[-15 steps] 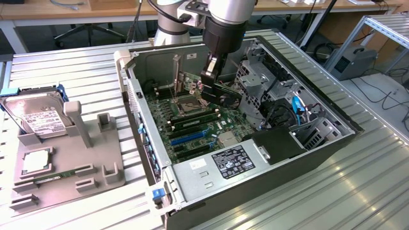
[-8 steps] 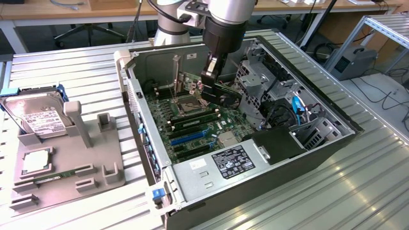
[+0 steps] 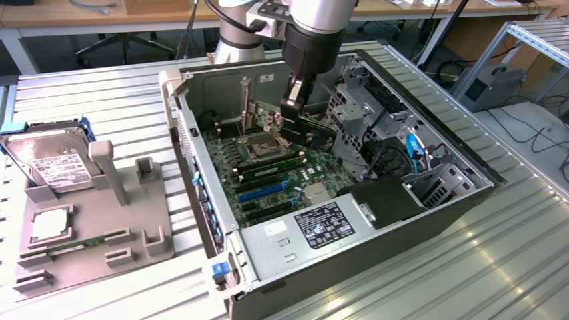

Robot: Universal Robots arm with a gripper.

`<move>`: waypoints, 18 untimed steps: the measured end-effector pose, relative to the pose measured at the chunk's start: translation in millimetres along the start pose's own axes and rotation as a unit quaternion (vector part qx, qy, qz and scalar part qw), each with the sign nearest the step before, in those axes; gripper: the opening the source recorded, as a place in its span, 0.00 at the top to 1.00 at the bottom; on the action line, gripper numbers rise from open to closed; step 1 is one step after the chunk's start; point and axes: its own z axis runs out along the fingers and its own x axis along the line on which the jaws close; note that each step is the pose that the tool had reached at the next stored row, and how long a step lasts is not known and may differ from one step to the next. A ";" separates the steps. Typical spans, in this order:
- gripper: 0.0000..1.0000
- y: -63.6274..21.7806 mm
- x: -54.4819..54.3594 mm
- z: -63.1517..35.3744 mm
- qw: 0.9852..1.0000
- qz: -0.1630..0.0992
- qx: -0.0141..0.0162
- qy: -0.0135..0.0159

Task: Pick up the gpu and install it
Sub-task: 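Insert the gpu into the slot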

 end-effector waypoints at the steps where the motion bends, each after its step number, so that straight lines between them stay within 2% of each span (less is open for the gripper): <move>1: 0.73 0.0 0.0 0.0 1.000 -0.001 0.000 0.000; 18: 0.73 0.0 0.0 0.2 1.000 -0.028 -0.001 0.000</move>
